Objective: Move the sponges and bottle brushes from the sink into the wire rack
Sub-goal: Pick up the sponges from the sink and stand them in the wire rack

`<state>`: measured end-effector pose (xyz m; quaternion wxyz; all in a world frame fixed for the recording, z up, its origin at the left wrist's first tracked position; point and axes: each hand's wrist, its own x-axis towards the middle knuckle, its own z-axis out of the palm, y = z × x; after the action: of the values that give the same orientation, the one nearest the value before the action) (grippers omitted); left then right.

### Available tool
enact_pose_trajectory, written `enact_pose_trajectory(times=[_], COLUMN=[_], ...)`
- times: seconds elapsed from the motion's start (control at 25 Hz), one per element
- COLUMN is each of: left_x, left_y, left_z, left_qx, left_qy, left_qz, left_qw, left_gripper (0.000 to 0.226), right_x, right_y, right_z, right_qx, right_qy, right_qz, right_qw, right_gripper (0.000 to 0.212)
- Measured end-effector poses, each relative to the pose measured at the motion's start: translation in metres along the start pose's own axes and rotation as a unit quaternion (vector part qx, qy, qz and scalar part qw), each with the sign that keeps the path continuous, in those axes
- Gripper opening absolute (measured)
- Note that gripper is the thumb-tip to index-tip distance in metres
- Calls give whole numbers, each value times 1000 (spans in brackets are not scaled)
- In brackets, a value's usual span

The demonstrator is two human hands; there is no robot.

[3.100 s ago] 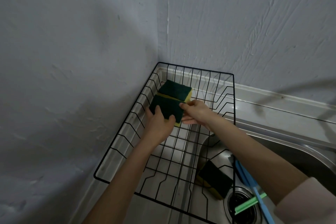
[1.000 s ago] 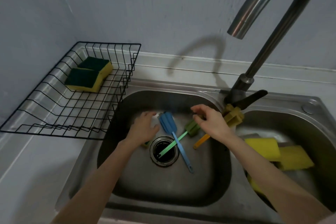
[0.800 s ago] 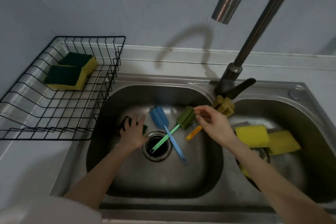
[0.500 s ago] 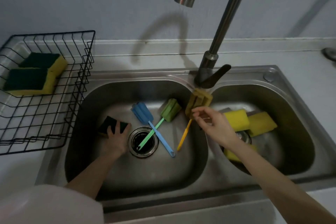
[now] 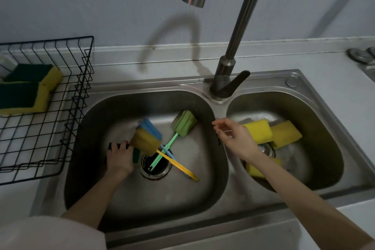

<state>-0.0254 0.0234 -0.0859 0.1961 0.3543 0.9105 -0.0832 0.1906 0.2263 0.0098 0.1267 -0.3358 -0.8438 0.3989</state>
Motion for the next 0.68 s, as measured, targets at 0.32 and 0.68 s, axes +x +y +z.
enact_pose_trajectory(times=[0.32, 0.68], left_x=[-17, -37], left_y=[17, 42], left_z=[-24, -55], left_qx=[-77, -129], left_qy=[22, 53], left_qz=[-41, -29], left_qw=[996, 990], left_gripper=[76, 73], right_x=[8, 21], right_y=[39, 99], right_z=[-23, -38], right_qx=[-124, -402], right_qy=[35, -184], right_qz=[31, 95], right_qw=[991, 892], right_gripper=[32, 72])
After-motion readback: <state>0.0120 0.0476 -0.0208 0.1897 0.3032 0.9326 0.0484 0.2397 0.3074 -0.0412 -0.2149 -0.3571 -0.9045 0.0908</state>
